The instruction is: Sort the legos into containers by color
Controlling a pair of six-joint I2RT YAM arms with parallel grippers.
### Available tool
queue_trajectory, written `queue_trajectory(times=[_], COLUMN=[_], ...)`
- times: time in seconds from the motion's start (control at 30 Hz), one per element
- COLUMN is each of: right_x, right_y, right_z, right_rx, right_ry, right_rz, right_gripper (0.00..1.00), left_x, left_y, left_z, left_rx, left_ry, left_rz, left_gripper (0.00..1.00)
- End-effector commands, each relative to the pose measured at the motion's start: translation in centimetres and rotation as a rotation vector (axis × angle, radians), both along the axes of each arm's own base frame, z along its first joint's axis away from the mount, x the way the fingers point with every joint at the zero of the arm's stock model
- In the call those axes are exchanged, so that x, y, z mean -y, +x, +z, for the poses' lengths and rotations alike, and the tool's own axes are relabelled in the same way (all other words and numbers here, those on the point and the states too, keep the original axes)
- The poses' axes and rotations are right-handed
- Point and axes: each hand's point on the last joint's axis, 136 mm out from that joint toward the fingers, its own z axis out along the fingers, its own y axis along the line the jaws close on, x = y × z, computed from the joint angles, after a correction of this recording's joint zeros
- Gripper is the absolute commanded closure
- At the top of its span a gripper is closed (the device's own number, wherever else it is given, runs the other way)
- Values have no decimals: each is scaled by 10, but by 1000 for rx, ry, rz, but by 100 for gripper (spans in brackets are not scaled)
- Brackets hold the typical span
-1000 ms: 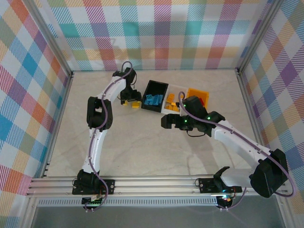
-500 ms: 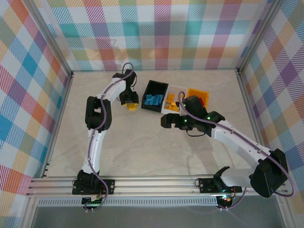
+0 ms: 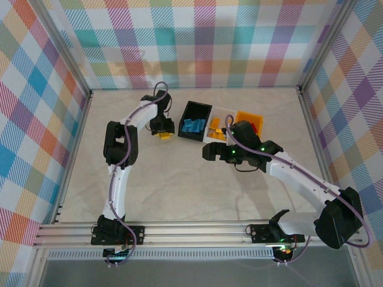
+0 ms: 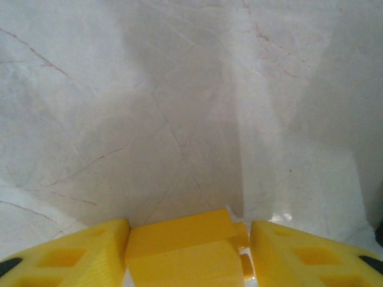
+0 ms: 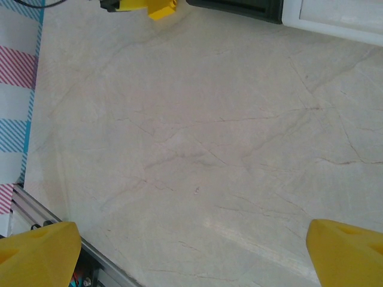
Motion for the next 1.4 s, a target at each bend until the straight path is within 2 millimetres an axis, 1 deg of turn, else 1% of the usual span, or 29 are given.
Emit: queue_trajectory(times=[0.0,0.07,0.17,0.23,0.5,0.67,0.73,0.77,0.93,1.03,1.13,1.27,1.37], right_x=[-5,-6,-6,-6,0,9,13,16,29,38,46,53,56], right_y=[-4,-3,-4,-5,-7,-7,-8,-8,-4,0,1,-2,-6], right_z=[6,7,6,6,10,13,14,15,19,24,29,33,35], right_rx=[5,4,3,4,31,66,79,83,91,104,118,134,137], right_ry=[39,41,39,38,25,-5,-12,-14,-7,-1,1,14,25], right_rz=[9,8,9,10,7,-4,-11,-14,-47,-72,-92,-115,-127], right_gripper=[3,3,3,3,3,2,2,2,2,2,2,2,2], left_x=[2,2,1,0,-5,-10,-9,-4,28,58,100,153,184], left_y=[-68,-70,-72,-71,-68,-74,-76,-76,-71,-67,-60,-48,-36], left_z=[-24,-24,-21,-16,20,47,58,66,99,117,133,136,134], left_rx=[-264,-267,-269,-264,-223,-190,-175,-166,-122,-102,-70,-49,-27], left_ry=[12,10,-2,-18,-113,-170,-206,-237,-397,-473,-538,-583,-603], left_rz=[-16,-17,-4,10,82,131,155,168,217,217,201,179,164], left_gripper=[49,53,55,55,56,56,56,56,55,55,54,54,54])
